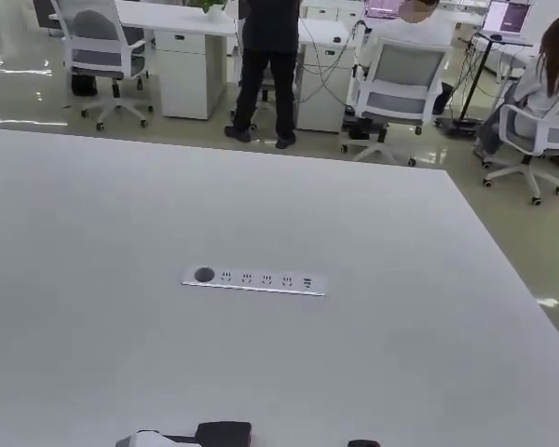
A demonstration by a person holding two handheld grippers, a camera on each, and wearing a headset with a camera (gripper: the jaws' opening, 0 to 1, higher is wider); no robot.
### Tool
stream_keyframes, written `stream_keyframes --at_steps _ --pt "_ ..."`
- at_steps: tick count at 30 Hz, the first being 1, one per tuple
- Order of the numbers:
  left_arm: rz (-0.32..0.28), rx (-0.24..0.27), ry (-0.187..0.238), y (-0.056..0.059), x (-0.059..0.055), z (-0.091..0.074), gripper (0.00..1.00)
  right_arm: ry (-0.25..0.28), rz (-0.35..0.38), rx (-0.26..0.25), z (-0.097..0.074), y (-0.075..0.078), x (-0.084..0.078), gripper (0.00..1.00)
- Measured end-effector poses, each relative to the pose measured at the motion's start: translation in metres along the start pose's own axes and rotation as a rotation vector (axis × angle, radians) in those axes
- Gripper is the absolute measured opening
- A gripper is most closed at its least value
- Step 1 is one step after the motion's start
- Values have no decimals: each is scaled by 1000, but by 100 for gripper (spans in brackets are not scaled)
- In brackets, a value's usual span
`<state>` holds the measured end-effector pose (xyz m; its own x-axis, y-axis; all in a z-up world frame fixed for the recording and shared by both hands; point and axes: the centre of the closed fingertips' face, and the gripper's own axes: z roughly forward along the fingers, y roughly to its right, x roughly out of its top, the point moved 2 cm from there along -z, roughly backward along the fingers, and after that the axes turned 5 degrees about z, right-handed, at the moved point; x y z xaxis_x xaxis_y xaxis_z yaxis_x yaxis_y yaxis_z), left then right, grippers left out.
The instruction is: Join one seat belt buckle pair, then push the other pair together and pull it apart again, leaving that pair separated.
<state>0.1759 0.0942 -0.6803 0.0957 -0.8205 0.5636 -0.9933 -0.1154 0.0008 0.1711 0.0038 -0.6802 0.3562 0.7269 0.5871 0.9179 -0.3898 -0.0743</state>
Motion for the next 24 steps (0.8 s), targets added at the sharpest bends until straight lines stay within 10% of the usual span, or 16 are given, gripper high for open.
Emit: stream_keyframes --at_steps 24 --pt "27 -15 -15 1 -2 -2 33 10 -18 4 9 -2 4 33"
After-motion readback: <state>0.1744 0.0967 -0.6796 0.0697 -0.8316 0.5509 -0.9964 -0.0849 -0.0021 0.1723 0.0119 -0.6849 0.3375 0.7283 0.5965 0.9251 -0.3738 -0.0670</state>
